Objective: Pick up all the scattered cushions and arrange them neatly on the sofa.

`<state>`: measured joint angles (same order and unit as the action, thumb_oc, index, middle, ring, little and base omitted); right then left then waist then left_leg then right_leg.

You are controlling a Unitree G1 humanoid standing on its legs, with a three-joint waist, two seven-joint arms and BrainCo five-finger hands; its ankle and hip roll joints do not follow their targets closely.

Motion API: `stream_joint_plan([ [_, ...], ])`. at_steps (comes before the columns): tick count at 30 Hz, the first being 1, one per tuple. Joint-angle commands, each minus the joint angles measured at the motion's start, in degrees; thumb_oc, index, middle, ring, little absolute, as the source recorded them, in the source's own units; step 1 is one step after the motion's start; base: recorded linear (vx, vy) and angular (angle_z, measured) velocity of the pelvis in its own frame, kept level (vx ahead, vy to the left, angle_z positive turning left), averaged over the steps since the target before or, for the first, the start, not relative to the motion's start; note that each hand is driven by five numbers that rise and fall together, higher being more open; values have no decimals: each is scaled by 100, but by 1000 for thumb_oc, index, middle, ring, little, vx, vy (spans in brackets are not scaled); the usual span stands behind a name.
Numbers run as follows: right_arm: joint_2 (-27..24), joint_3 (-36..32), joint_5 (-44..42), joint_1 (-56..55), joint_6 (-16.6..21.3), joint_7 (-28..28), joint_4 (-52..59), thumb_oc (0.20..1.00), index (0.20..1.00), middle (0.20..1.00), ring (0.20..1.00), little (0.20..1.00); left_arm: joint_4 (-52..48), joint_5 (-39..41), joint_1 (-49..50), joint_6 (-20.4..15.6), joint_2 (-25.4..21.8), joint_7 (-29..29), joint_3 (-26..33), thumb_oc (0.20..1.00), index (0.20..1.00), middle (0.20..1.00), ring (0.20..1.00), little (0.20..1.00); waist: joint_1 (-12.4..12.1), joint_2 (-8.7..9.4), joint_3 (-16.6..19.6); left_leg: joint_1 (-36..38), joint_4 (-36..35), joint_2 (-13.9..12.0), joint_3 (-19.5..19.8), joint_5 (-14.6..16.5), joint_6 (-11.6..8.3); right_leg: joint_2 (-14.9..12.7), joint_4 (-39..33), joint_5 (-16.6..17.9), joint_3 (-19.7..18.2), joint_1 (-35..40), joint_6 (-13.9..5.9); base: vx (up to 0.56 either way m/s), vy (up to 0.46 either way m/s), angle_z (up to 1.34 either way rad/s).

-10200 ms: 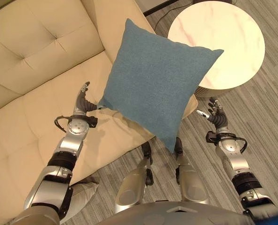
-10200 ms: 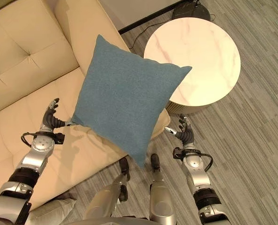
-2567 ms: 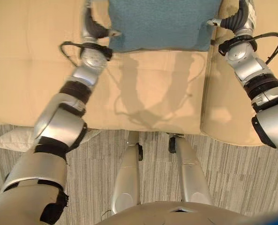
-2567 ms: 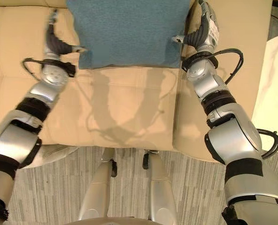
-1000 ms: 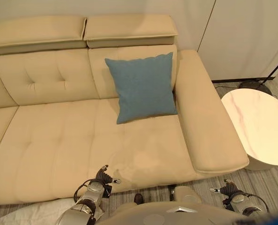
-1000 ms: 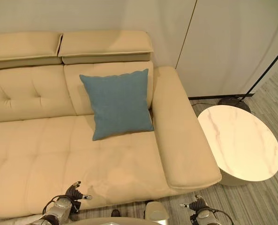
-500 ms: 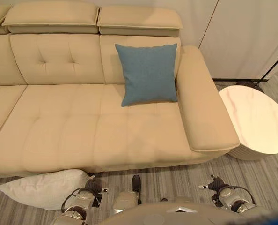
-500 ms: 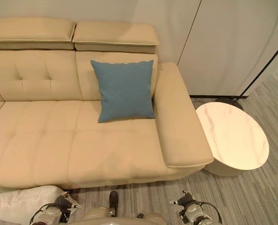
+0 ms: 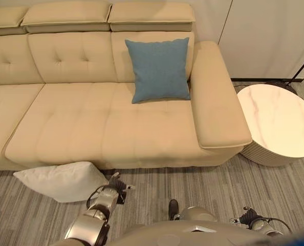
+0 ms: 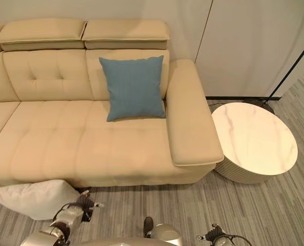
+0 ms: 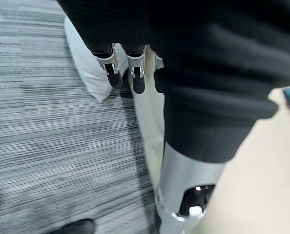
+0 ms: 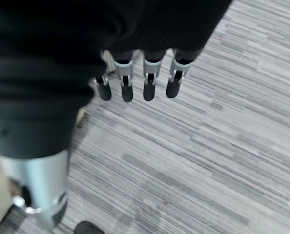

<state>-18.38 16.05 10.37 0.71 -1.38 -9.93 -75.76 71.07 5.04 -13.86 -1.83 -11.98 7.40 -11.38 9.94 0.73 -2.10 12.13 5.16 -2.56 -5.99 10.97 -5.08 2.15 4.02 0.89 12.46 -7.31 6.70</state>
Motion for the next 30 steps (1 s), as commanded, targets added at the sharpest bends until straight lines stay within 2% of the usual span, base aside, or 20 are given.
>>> stream_joint_plan([
  [1, 146, -7, 90, 295, 0, -75, -37, 1000, 1000, 1000, 1000, 1000, 10, -215, 364, -78, -271, 37, 14, 1000, 1000, 1000, 1000, 1000, -166, 391, -137, -369, -432, 507, 301, 50, 552, -529, -303, 332, -681, -195, -1324, -282, 161, -13],
  [2, 147, -8, 90, 296, 0, -75, -38, 1000, 1000, 1000, 1000, 1000, 10, -216, 363, -78, -271, 37, 14, 1000, 1000, 1000, 1000, 1000, -168, 392, -136, -369, -437, 510, 299, 46, 553, -531, -302, 333, -683, -199, -1325, -355, 153, -49],
  [3, 196, 55, 155, 354, -9, -48, 4, 1000, 1000, 1000, 1000, 1000, 22, -276, 488, -100, -287, 2, 5, 1000, 1000, 1000, 1000, 1000, -234, 412, -303, -442, -524, 579, 415, -63, 623, -586, -160, 455, -690, -383, -1429, -303, 92, -20],
  [4, 218, 114, 187, 407, -3, -36, 31, 1000, 1000, 1000, 1000, 1000, 42, -297, 522, -96, -320, -27, 8, 1000, 1000, 1000, 1000, 1000, -274, 410, -379, -538, -530, 579, 445, -151, 664, -572, -45, 366, -730, -421, -1455, -487, 142, -11],
  [7, 259, 200, 184, 446, 45, -19, 46, 1000, 1000, 1000, 1000, 1000, 117, -444, 715, -81, -450, -61, 61, 1000, 1000, 1000, 1000, 1000, -437, 321, -490, -779, -596, 532, 436, -396, 751, -416, 780, -137, -943, -243, -1349, -296, 62, 0],
  [9, 263, 144, 108, 382, 74, -5, 17, 1000, 1000, 1000, 1000, 1000, 131, -534, 806, -107, -485, -93, 29, 1000, 1000, 1000, 1000, 1000, -506, 366, -390, -911, -615, 555, 515, -473, 737, -309, 633, -280, -1300, 86, -1367, -112, -51, -12],
  [10, 290, 131, 116, 301, 66, -5, -9, 1000, 1000, 1000, 1000, 1000, 139, -526, 795, -106, -494, -77, 40, 1000, 1000, 1000, 1000, 1000, -585, 444, -277, -966, -665, 571, 484, -506, 698, -357, 178, -275, -1337, 304, -1343, -22, -98, 28],
  [13, 277, 153, 119, 300, 52, -2, -94, 1000, 1000, 1000, 1000, 1000, 116, -448, 788, -110, -471, -66, 90, 1000, 1000, 1000, 1000, 1000, -612, 475, -162, -955, -727, 519, 445, -539, 660, -301, -167, -239, -1394, 457, -1320, 8, -118, -1],
  [18, 257, 211, 71, 321, 82, -10, -22, 1000, 1000, 1000, 1000, 1000, -23, -413, 712, -135, -447, -46, -4, 1000, 1000, 1000, 1000, 1000, -612, 511, -232, -970, -741, 416, 593, -633, 553, -200, -189, -360, -1324, 520, -1196, -16, -88, 30],
  [20, 233, 168, -14, 352, 85, -41, 20, 1000, 1000, 1000, 1000, 1000, -185, -329, 570, -159, -451, -18, -108, 1000, 1000, 1000, 1000, 1000, -633, 560, -357, -1322, -547, 394, 730, -726, 427, -268, -331, -375, -1080, 512, -1125, -130, -120, 111],
  [22, 180, 166, -5, 390, 86, -75, 32, 1000, 1000, 1000, 1000, 1000, -275, -268, 492, -164, -451, -21, -160, 1000, 1000, 1000, 1000, 1000, -682, 573, -423, -1566, -355, 422, 768, -747, 393, -345, -458, -347, -815, 530, -1099, -183, -80, 169],
  [23, 102, -32, -122, 349, 105, -110, 112, 1000, 1000, 1000, 1000, 1000, -951, -22, 743, -264, -452, -89, -247, 1000, 1000, 1000, 1000, 1000, -786, 562, -615, -1936, 33, 459, 629, -756, 372, -498, -468, -352, -422, 483, -1083, -203, -43, 159],
  [24, 99, -35, -121, 352, 104, -107, 113, 1000, 1000, 1000, 1000, 1000, -957, -21, 741, -255, -450, -88, -248, 1000, 1000, 1000, 1000, 1000, -774, 556, -611, -1959, 62, 459, 643, -742, 371, -497, -463, -356, -407, 476, -1083, -234, 5, 149],
  [25, 58, -71, -214, 358, 82, -131, 119, 1000, 1000, 1000, 1000, 1000, -557, -379, 761, -232, -507, 73, -277, 1000, 1000, 1000, 1000, 1000, -753, 535, -635, -1995, 210, 369, 307, -657, 408, -579, -466, -348, -231, 439, -1066, -111, 46, 185],
  [27, 77, -193, -271, 341, 86, -186, 97, 1000, 1000, 1000, 1000, 1000, -367, -386, 904, -275, -427, -6, -147, 1000, 1000, 1000, 1000, 1000, -676, 562, -631, -1886, 664, 148, -465, -287, 459, -746, -503, -329, 159, 470, -1036, -104, 86, 141],
  [28, 83, -211, -274, 310, 105, -189, 97, 1000, 1000, 1000, 1000, 1000, -258, -373, 928, -280, -439, -33, -40, 1000, 1000, 1000, 1000, 1000, -633, 569, -553, -1673, 608, 61, -742, -169, 418, -816, -581, -301, 461, 534, -1058, 2, 109, 78],
  [30, 98, -182, -221, 304, 79, -198, 76, 1000, 1000, 1000, 1000, 1000, -251, -383, 954, -281, -456, -50, -19, 1000, 1000, 1000, 1000, 1000, -611, 523, -497, -1543, 311, 102, -745, -251, 390, -830, -630, -251, 634, 587, -1123, 78, 144, 142],
])
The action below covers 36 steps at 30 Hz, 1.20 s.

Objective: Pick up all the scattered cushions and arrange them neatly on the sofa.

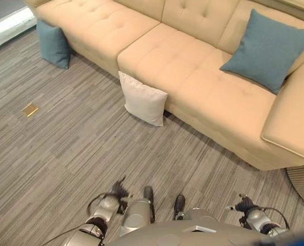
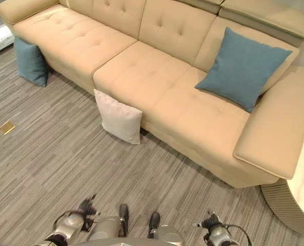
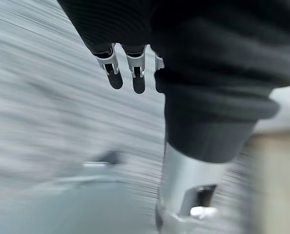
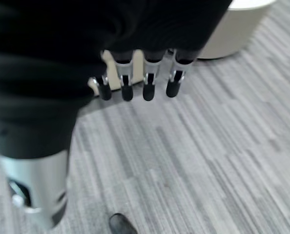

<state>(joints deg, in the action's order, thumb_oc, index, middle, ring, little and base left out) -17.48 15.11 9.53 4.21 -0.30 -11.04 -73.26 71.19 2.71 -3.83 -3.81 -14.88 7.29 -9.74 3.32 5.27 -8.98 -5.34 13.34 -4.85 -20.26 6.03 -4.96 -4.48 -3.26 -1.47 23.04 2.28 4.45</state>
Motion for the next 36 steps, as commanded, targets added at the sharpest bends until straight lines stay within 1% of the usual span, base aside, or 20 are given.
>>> stream_joint_plan([
  [1, 63, -29, -67, -29, -48, -89, -162, 1000, 1000, 1000, 1000, 1000, -233, -198, -13, -82, -195, -51, -156, 1000, 1000, 1000, 1000, 1000, 39, 48, 226, 359, -858, 412, 768, 176, 395, -175, 138, 29, -400, -341, -948, 105, 200, 119],
  [3, 115, 47, -12, -8, -37, -96, -143, 1000, 1000, 1000, 1000, 1000, -204, -245, 12, -75, -235, -66, -127, 1000, 1000, 1000, 1000, 1000, 3, 60, 235, 431, -1078, 488, 894, 95, 441, -176, 260, -21, -435, -339, -973, 88, 204, 43],
  [6, 246, 232, 91, 105, 1, -43, 12, 1000, 1000, 1000, 1000, 1000, -136, -292, 59, -55, -388, -72, -33, 1000, 1000, 1000, 1000, 1000, -102, 52, 109, 615, -1472, 609, 1234, -43, 604, -184, 1201, -201, -774, -664, -1001, 71, 166, 5],
  [8, 283, 236, 67, 70, 27, -12, 89, 1000, 1000, 1000, 1000, 1000, -91, -324, 111, -62, -445, -55, -28, 1000, 1000, 1000, 1000, 1000, 32, 22, 76, 728, -1683, 658, 1463, -134, 628, 160, 1412, -214, -1389, -920, -1009, 92, 79, 42],
  [9, 284, 236, 67, 71, 27, -12, 90, 1000, 1000, 1000, 1000, 1000, -91, -324, 111, -62, -446, -55, -28, 1000, 1000, 1000, 1000, 1000, 33, 22, 93, 704, -1682, 658, 1462, -144, 628, 160, 1402, -198, -1389, -939, -1007, 133, 59, 97],
  [10, 278, 248, 57, 58, 32, -7, 94, 1000, 1000, 1000, 1000, 1000, -75, -295, 136, -67, -456, -47, -5, 1000, 1000, 1000, 1000, 1000, 119, 1, 73, 762, -1751, 722, 1612, -185, 633, 470, 1342, -183, -1857, -1100, -1032, 125, 41, 99],
  [12, 243, 246, 73, 24, 20, -26, 96, 1000, 1000, 1000, 1000, 1000, -31, -336, 98, -79, -451, -52, -68, 1000, 1000, 1000, 1000, 1000, 215, -21, 13, 818, -1738, 828, 1816, -157, 649, 588, 1273, -150, -2006, -1213, -1002, 197, 12, 50],
  [14, 216, 185, 52, -68, 26, -34, 32, 1000, 1000, 1000, 1000, 1000, -28, -383, 84, -83, -394, -64, -118, 1000, 1000, 1000, 1000, 1000, 279, -15, 41, 829, -1520, 891, 1839, 26, 622, 585, 965, -186, -2090, -954, -922, 219, -67, 76],
  [16, 137, 75, -6, -183, 20, -48, 12, 1000, 1000, 1000, 1000, 1000, -86, -340, 88, -92, -347, -55, -120, 1000, 1000, 1000, 1000, 1000, 346, 46, 21, 534, -571, 929, 1647, 353, 410, 494, 755, -195, -2032, -700, -863, 173, -95, 71],
  [18, 84, 21, -68, -204, -20, -87, -68, 1000, 1000, 1000, 1000, 1000, -127, -304, 35, -78, -316, -26, -169, 1000, 1000, 1000, 1000, 1000, 332, 158, -69, -91, 173, 752, 1338, 317, 312, 329, 536, -210, -1993, -448, -824, 87, -28, 53],
  [19, 75, 29, -72, -205, -41, -80, -100, 1000, 1000, 1000, 1000, 1000, -139, -299, 38, -75, -324, -33, -180, 1000, 1000, 1000, 1000, 1000, 311, 177, -47, -205, 62, 661, 1269, 255, 341, 310, 476, -221, -1978, -375, -823, 297, 10, 13],
  [20, 86, 83, -21, -214, -85, -67, -147, 1000, 1000, 1000, 1000, 1000, -139, -323, 67, -57, -357, -37, -182, 1000, 1000, 1000, 1000, 1000, 229, 167, 32, -489, -395, 494, 1347, -197, 339, 380, 395, -302, -2028, -236, -811, 346, 23, -8],
  [23, 75, 167, 84, -195, -110, -76, -187, 1000, 1000, 1000, 1000, 1000, -117, -289, 86, -45, -361, -23, -173, 1000, 1000, 1000, 1000, 1000, 102, 146, 29, -771, -676, 434, 1583, -625, 261, 459, 357, -457, -2143, -46, -763, 259, 59, -18],
  [28, 144, 215, 226, -131, -101, -44, -188, 1000, 1000, 1000, 1000, 1000, 13, -361, 279, -5, -289, -53, -79, 1000, 1000, 1000, 1000, 1000, 8, 123, 212, -341, -963, 586, 1699, -515, 397, 416, 581, -550, -2402, 110, -859, 297, 198, -73],
  [30, 179, 252, 266, -64, -97, -14, -168, 1000, 1000, 1000, 1000, 1000, 1, -373, 252, 1, -308, -66, -59, 1000, 1000, 1000, 1000, 1000, -42, 105, 253, -84, -1017, 692, 1682, -362, 562, 347, 1150, -538, -2475, -8, -989, 228, 211, -57],
  [31, 188, 236, 211, -27, -86, 1, -109, 1000, 1000, 1000, 1000, 1000, -37, -357, 224, 3, -346, -60, -66, 1000, 1000, 1000, 1000, 1000, -14, 87, 219, 84, -1074, 734, 1696, -308, 664, 322, 1786, -306, -2543, -255, -1090, 141, 140, -17],
  [32, 188, 236, 211, -27, -87, 1, -108, 1000, 1000, 1000, 1000, 1000, -37, -357, 223, 3, -346, -60, -66, 1000, 1000, 1000, 1000, 1000, -20, 89, 219, 85, -1077, 736, 1690, -309, 665, 320, 1801, -313, -2550, -265, -1091, 144, 180, 14],
  [33, 192, 261, 169, 36, -86, 5, -32, 1000, 1000, 1000, 1000, 1000, -92, -286, 177, 9, -391, -59, -62, 1000, 1000, 1000, 1000, 1000, 37, 38, 138, 230, -1169, 735, 1679, -289, 763, 297, 2535, 12, -2549, -607, -1149, 132, 182, 16],
  [34, 192, 268, 142, 60, -58, -9, 18, 1000, 1000, 1000, 1000, 1000, -109, -247, 154, 1, -415, -57, -76, 1000, 1000, 1000, 1000, 1000, 53, -59, 85, 404, -1249, 693, 1639, -220, 795, 271, 2963, 16, -2360, -871, -1150, 268, 236, 6],
  [36, 172, 301, 162, 74, -59, -23, 14, 1000, 1000, 1000, 1000, 1000, -100, -217, 171, 5, -406, -72, -93, 1000, 1000, 1000, 1000, 1000, 75, -95, 109, 692, -1442, 713, 1617, -159, 781, 294, 2660, -142, -2017, -1084, -1062, 286, 110, -47],
])
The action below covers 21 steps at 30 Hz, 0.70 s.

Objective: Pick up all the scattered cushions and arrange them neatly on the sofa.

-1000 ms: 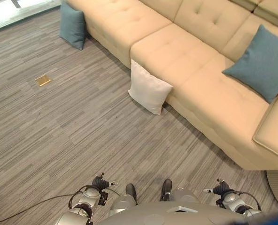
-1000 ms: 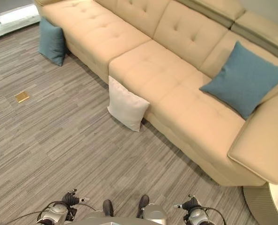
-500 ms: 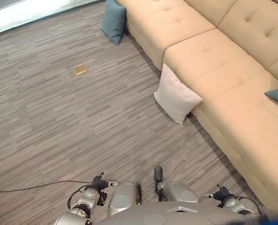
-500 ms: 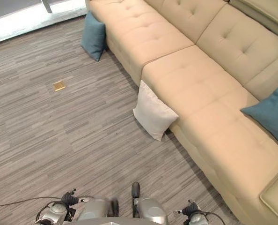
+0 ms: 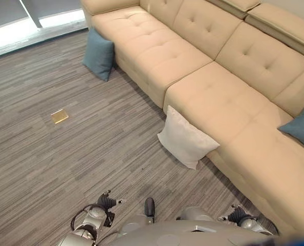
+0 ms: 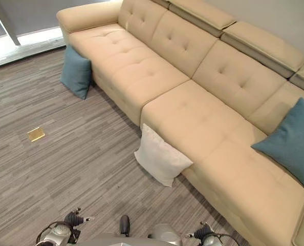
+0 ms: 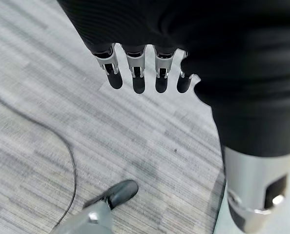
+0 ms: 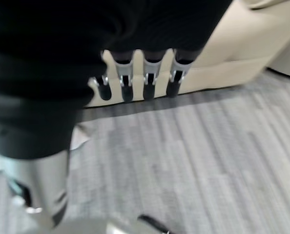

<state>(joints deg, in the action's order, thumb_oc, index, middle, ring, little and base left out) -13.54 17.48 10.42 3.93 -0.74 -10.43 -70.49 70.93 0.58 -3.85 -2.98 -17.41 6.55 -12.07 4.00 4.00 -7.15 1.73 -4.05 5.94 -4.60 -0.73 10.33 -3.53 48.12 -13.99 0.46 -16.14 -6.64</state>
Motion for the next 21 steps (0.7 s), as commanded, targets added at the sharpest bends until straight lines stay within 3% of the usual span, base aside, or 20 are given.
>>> stream_joint_plan([
  [1, -234, 82, 93, 114, -18, -77, -269, 1000, 1000, 1000, 1000, 1000, -57, 1, 178, -77, -149, -5, 139, 1000, 1000, 1000, 1000, 1000, 11, 29, -66, 80, 230, -358, 13, 556, -769, 188, -2776, 1078, 460, 632, 84, 274, -5, -56],
  [2, -249, 91, 126, 123, -31, -82, -262, 1000, 1000, 1000, 1000, 1000, -13, 17, 166, -72, -139, -14, 138, 1000, 1000, 1000, 1000, 1000, 60, 34, -94, 207, 209, -324, -31, 637, -800, 124, -3280, 1174, 858, 479, 63, 274, -20, -29],
  [4, -275, 73, 158, 75, -28, -82, -278, 1000, 1000, 1000, 1000, 1000, 44, 4, 142, -76, -132, -40, 141, 1000, 1000, 1000, 1000, 1000, 132, 95, -119, 313, 248, -244, -56, 748, -818, 131, -3788, 1254, 1079, 519, 14, 233, -56, -5],
  [6, -274, 4, 149, -82, -70, -58, -379, 1000, 1000, 1000, 1000, 1000, 38, -141, 187, -91, -100, -58, 86, 1000, 1000, 1000, 1000, 1000, 220, 214, -19, 324, 506, -187, -62, 903, -884, 287, -4104, 1253, 784, 845, 99, 227, -100, 15],
  [7, -303, -91, 114, -193, -88, -73, -415, 1000, 1000, 1000, 1000, 1000, 37, -147, 194, -107, -82, -55, 55, 1000, 1000, 1000, 1000, 1000, 290, 269, 41, 198, 1020, -183, -228, 948, -1100, 258, -4365, 1258, 816, 1090, 159, 139, -60, 68],
  [8, -304, -91, 115, -196, -89, -73, -413, 1000, 1000, 1000, 1000, 1000, 37, -147, 196, -107, -82, -55, 54, 1000, 1000, 1000, 1000, 1000, 293, 266, 42, 181, 1054, -189, -225, 966, -1104, 262, -4375, 1264, 821, 1095, 161, 135, -73, 79],
  [9, -378, -144, 112, -240, -99, -111, -461, 1000, 1000, 1000, 1000, 1000, -59, -180, 154, -117, -68, -68, -7, 1000, 1000, 1000, 1000, 1000, 301, 337, 30, -126, 1892, -243, -264, 754, -1303, 275, -4558, 1272, 684, 1314, 263, 78, -47, 62],
  [10, -398, -169, 89, -240, -105, -120, -491, 1000, 1000, 1000, 1000, 1000, -89, -176, 121, -120, -56, -80, -21, 1000, 1000, 1000, 1000, 1000, 278, 366, 24, -260, 2236, -265, -243, 715, -1352, 278, -4628, 1254, 628, 1424, 317, 124, -11, -13],
  [11, -436, -173, 58, -234, -130, -111, -539, 1000, 1000, 1000, 1000, 1000, -108, -123, 113, -117, -7, -65, -47, 1000, 1000, 1000, 1000, 1000, 217, 422, 14, -543, 2396, -375, -125, 860, -1274, 252, -4679, 1187, 428, 1545, 349, 72, 28, -51],
  [13, -436, -154, 66, -221, -138, -109, -545, 1000, 1000, 1000, 1000, 1000, -101, -115, 117, -107, -2, -59, -46, 1000, 1000, 1000, 1000, 1000, 184, 444, 18, -594, 2210, -413, -44, 990, -1217, 239, -4655, 1155, 345, 1545, 326, 88, 73, -79],
  [14, -443, -138, 41, -192, -115, -116, -530, 1000, 1000, 1000, 1000, 1000, -77, -99, 94, -123, 13, -40, -50, 1000, 1000, 1000, 1000, 1000, 112, 439, 26, -631, 1799, -371, 317, 970, -1188, 295, -4597, 1114, 133, 1540, 300, 103, 83, -61],
  [15, -444, -139, 41, -193, -115, -116, -530, 1000, 1000, 1000, 1000, 1000, -75, -99, 93, -124, 14, -40, -51, 1000, 1000, 1000, 1000, 1000, 102, 442, 14, -607, 1784, -371, 310, 969, -1187, 294, -4594, 1108, 125, 1553, 300, 169, 125, -77],
  [16, -436, -104, 44, -143, -109, -118, -535, 1000, 1000, 1000, 1000, 1000, -29, -69, 81, -127, 59, -39, -50, 1000, 1000, 1000, 1000, 1000, 30, 413, 7, -725, 1473, -297, 882, 763, -1237, 382, -4585, 1091, -142, 1590, 277, 140, 113, -92],
  [18, -442, -65, 81, -106, -104, -116, -542, 1000, 1000, 1000, 1000, 1000, 36, -63, 83, -126, 90, -56, -51, 1000, 1000, 1000, 1000, 1000, -10, 380, 25, -649, 1315, -218, 1211, 712, -1248, 420, -4552, 1068, -352, 1621, 263, 169, 148, -130],
  [21, -369, -44, 116, -68, -114, -91, -506, 1000, 1000, 1000, 1000, 1000, 114, -162, 145, -92, 57, -68, -28, 1000, 1000, 1000, 1000, 1000, 29, 278, 107, -350, 850, -289, 970, 624, -1104, 379, -4340, 1051, -511, 1488, 158, 116, 248, -84],
])
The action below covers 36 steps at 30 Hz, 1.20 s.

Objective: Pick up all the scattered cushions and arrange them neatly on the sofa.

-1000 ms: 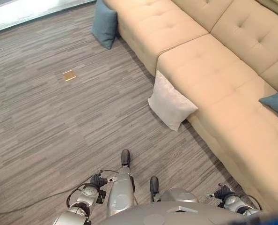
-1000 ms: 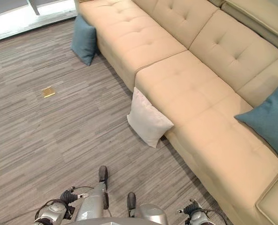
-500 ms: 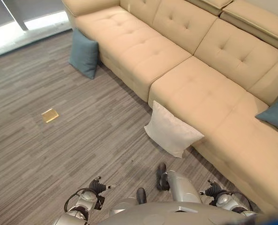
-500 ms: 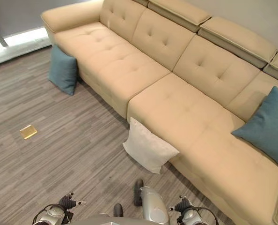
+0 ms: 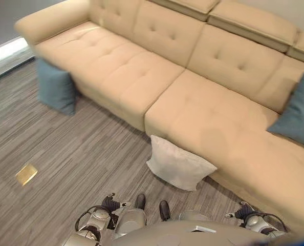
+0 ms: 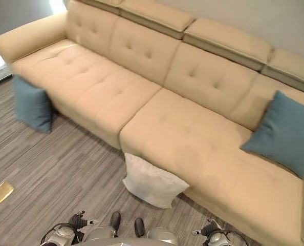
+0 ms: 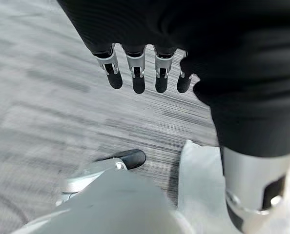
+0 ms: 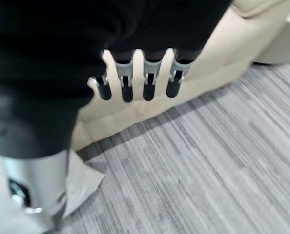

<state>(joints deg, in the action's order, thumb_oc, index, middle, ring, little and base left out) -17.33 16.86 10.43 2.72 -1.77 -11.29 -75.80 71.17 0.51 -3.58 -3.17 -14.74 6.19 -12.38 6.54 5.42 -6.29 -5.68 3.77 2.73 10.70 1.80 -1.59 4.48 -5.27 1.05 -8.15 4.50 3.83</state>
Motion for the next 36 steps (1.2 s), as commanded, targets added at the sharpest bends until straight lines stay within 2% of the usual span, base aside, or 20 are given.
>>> stream_joint_plan([
  [1, 24, 33, 128, 78, -10, -12, 50, 1000, 1000, 1000, 1000, 1000, 87, -167, 136, -73, -236, -27, 17, 1000, 1000, 1000, 1000, 1000, -233, 124, 9, 418, 38, 31, -643, 369, 122, -439, 1056, -434, 311, -630, -924, 37, 228, -78],
  [5, 71, 147, 196, 230, 4, -25, 146, 1000, 1000, 1000, 1000, 1000, 108, -202, 160, -64, -349, -17, 109, 1000, 1000, 1000, 1000, 1000, -306, 54, -55, 499, 69, 95, -953, 473, 309, -503, 1319, -377, 159, -835, -1052, 32, 169, -92],
  [6, 78, 162, 209, 243, 16, -22, 152, 1000, 1000, 1000, 1000, 1000, 123, -196, 174, -62, -366, -13, 136, 1000, 1000, 1000, 1000, 1000, -337, 42, -74, 515, 89, 95, -1012, 504, 330, -521, 1362, -377, 200, -866, -1067, 9, 100, -69],
  [7, 88, 210, 239, 292, 36, -17, 216, 1000, 1000, 1000, 1000, 1000, 161, -161, 228, -65, -405, -3, 236, 1000, 1000, 1000, 1000, 1000, -427, 24, -102, 565, 75, 57, -1210, 556, 348, -652, 1378, -323, 554, -972, -1105, 0, 63, -110],
  [8, 87, 210, 239, 291, 34, -16, 218, 1000, 1000, 1000, 1000, 1000, 161, -161, 228, -66, -404, -3, 236, 1000, 1000, 1000, 1000, 1000, -435, 22, -110, 577, 74, 55, -1216, 561, 348, -649, 1382, -327, 547, -966, -1105, -9, 33, -158],
  [9, 98, 272, 286, 347, 55, -21, 279, 1000, 1000, 1000, 1000, 1000, 185, -117, 265, -53, -443, 15, 330, 1000, 1000, 1000, 1000, 1000, -537, 10, -108, 658, -22, -17, -1444, 571, 334, -836, 1252, -277, 1204, -1019, -1098, 16, -15, -154],
  [13, 51, 299, 300, 468, 86, -46, 377, 1000, 1000, 1000, 1000, 1000, 183, -58, 199, -69, -470, 7, 358, 1000, 1000, 1000, 1000, 1000, -600, -29, -72, 898, -257, -154, -1812, 568, 277, -1115, 1040, -130, 2402, -1152, -1078, 85, -85, -86],
  [16, -17, 235, 250, 365, 87, -55, 336, 1000, 1000, 1000, 1000, 1000, 148, -73, 164, -82, -430, -26, 283, 1000, 1000, 1000, 1000, 1000, -516, 22, -24, 964, -86, -99, -1810, 699, 237, -1048, 832, -114, 2282, -960, -1029, 157, -141, -7],
  [18, -41, 162, 166, 287, 100, -49, 311, 1000, 1000, 1000, 1000, 1000, 137, -88, 166, -93, -376, -47, 228, 1000, 1000, 1000, 1000, 1000, -433, 30, 18, 981, 152, -122, -1810, 794, 129, -943, 612, -145, 2172, -752, -957, 144, -168, 17],
  [19, -87, 136, 113, 276, 126, -84, 312, 1000, 1000, 1000, 1000, 1000, 79, -90, 138, -95, -352, -65, 167, 1000, 1000, 1000, 1000, 1000, -417, 56, -29, 823, 688, -146, -1802, 742, 26, -896, 509, -159, 2109, -609, -896, 62, -112, 15],
  [21, -116, 114, 74, 279, 136, -104, 321, 1000, 1000, 1000, 1000, 1000, 48, -70, 111, -100, -330, -69, 145, 1000, 1000, 1000, 1000, 1000, -424, 60, -58, 703, 973, -144, -1736, 663, -38, -866, 450, -176, 2061, -531, -852, 48, -70, 21],
  [22, -155, 97, 9, 304, 143, -109, 330, 1000, 1000, 1000, 1000, 1000, -7, 6, 62, -105, -293, -67, 98, 1000, 1000, 1000, 1000, 1000, -452, 78, -127, 451, 1204, -153, -1547, 588, -95, -844, 368, -219, 1987, -417, -806, 76, -27, 3],
  [24, -167, 122, 29, 323, 141, -126, 319, 1000, 1000, 1000, 1000, 1000, -30, -4, 16, -92, -267, -65, 32, 1000, 1000, 1000, 1000, 1000, -483, 134, -146, 214, 912, -193, -1422, 658, -69, -884, 309, -234, 1932, -367, -849, 83, 30, -2],
  [27, -129, 114, 87, 282, 114, -122, 219, 1000, 1000, 1000, 1000, 1000, 60, -35, 21, -68, -267, -56, 23, 1000, 1000, 1000, 1000, 1000, -532, 70, -151, 225, 385, -338, -1238, 372, -87, -833, 413, -378, 1812, -317, -855, 141, 210, -23],
  [30, -69, 153, 200, 306, 85, -103, 214, 1000, 1000, 1000, 1000, 1000, 114, -71, 87, -54, -331, -54, 126, 1000, 1000, 1000, 1000, 1000, -584, 41, -73, 489, 20, -240, -1289, 373, 43, -957, 541, -326, 1720, -333, -967, 103, 245, -29],
  [36, 34, 181, 215, 396, 77, -101, 326, 1000, 1000, 1000, 1000, 1000, 118, -51, 51, -71, -522, 33, 289, 1000, 1000, 1000, 1000, 1000, -657, 88, -82, 608, -78, -73, -1438, 462, 230, -1176, 781, -195, 1596, -519, -1175, 40, 168, -4],
])
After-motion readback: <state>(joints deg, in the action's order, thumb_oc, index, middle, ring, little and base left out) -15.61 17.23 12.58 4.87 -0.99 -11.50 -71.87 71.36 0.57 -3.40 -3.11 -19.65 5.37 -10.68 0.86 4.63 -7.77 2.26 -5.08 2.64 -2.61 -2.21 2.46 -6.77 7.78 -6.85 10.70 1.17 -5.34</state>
